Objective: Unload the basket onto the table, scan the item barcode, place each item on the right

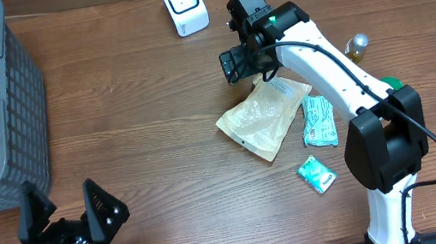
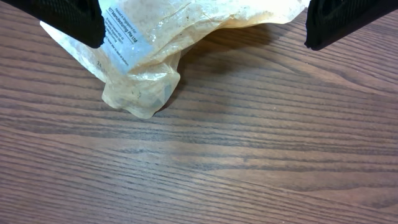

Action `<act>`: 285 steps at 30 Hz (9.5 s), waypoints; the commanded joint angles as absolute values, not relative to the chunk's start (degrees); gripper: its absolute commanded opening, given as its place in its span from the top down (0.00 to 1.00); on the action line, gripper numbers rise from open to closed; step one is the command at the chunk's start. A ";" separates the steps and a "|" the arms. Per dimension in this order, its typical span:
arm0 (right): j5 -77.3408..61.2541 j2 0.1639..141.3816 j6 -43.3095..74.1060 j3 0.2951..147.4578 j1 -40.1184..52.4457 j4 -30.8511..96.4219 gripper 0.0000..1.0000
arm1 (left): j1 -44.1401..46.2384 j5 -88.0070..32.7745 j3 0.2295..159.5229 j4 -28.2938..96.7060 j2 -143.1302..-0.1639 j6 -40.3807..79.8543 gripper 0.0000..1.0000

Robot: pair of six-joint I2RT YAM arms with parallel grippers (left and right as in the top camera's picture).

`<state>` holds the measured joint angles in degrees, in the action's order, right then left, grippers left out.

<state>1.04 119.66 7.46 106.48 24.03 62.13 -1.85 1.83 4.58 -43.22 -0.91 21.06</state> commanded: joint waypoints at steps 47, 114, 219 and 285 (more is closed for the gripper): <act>1.43 119.15 7.68 106.59 24.08 61.80 0.00 | -1.43 1.48 0.30 4.29 -0.25 12.21 0.00; 1.43 98.50 7.68 106.56 23.79 61.80 0.00 | -1.43 1.48 0.30 4.29 -0.25 12.21 0.00; -3.97 0.16 0.14 0.45 0.89 4.43 0.00 | -1.43 1.48 0.30 4.29 -0.25 12.21 0.00; -3.97 0.16 0.14 0.45 0.89 4.43 0.00 | -1.43 1.48 0.30 4.29 -0.25 12.21 0.01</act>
<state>-4.23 0.62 0.03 1.04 1.17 4.60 -1.85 1.93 0.47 4.36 -0.86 13.28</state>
